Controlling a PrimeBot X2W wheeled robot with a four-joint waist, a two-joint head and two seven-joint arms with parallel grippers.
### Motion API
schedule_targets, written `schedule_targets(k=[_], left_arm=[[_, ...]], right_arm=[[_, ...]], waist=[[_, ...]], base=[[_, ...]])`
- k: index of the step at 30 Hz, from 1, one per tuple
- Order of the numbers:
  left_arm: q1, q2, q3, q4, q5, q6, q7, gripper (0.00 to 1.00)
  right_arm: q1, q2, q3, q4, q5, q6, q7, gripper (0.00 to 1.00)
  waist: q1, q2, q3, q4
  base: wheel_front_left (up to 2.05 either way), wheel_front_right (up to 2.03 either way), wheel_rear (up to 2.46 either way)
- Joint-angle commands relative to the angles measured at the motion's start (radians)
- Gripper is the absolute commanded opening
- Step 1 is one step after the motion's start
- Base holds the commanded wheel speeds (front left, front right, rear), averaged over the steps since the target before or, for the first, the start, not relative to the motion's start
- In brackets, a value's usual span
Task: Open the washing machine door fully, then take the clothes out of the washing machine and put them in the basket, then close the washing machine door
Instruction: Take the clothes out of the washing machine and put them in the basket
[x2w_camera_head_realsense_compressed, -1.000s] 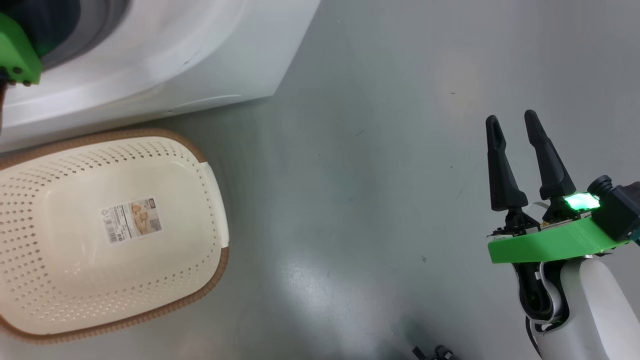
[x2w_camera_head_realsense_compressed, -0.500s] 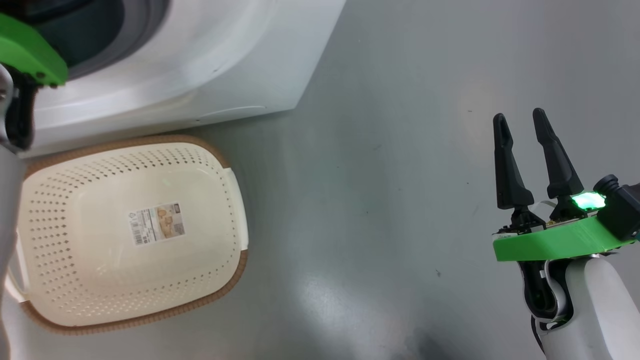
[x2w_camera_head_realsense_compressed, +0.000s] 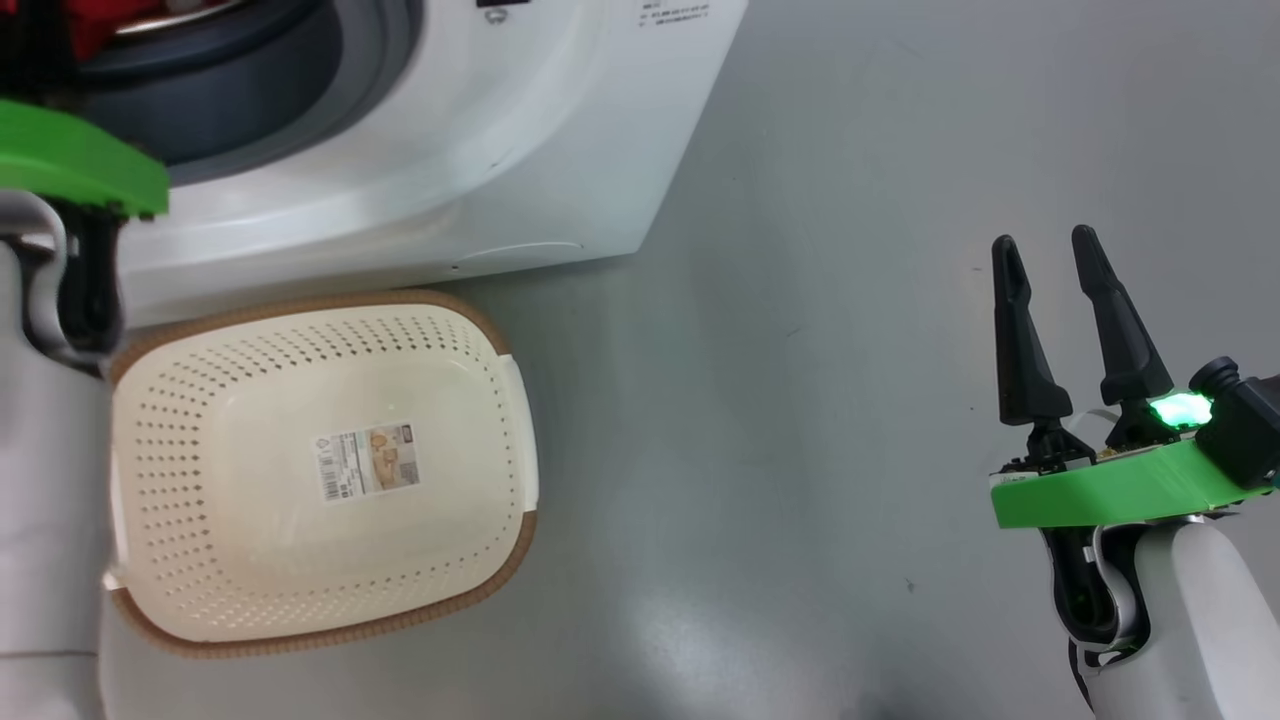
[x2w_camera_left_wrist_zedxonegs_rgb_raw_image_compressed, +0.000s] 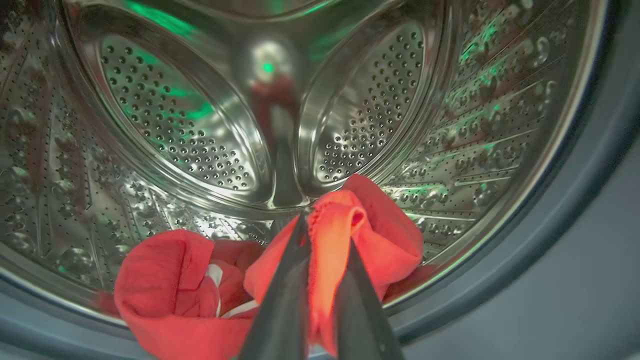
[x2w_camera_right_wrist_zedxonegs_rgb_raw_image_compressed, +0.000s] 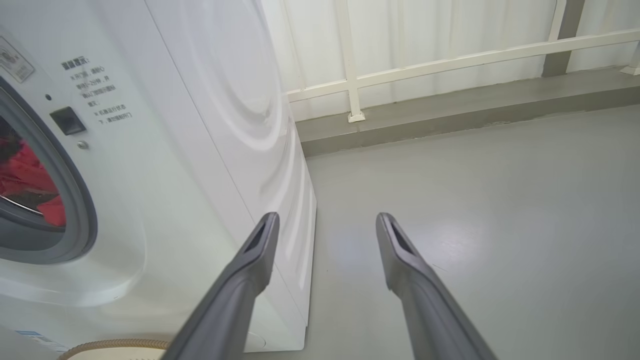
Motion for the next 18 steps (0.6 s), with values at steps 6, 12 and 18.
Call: schedule_targets(k=[6,12,18], left_arm=[[0.133,-0.027,0.146,-0.196,0.084,-0.023,-0.012,0.00],[0.247,-0.089,0.203,-0.370,0.123,-0.027,-0.012,0.00],[0.344,-0.123,0.222,-0.559,0.116,-0.028,-0.012,0.00]], right_arm=[[0.039,0.000,-0.001,-0.021,-0.023,0.007,-0.006,1.00],[0.046,0.000,-0.007,-0.027,-0.030,0.007,-0.006,1.00],[0.051,0.000,-0.011,-0.033,-0.036,0.007,-0.006,1.00]], waist=[[0.0000,0.0000,-0.027,0.030],[0.0000,0.0000,-0.030,0.047],[0.0000,0.0000,-0.025,0.059]], base=[[0.00,0.00,0.00],[0.00,0.00,0.00],[0.00,0.00,0.00]])
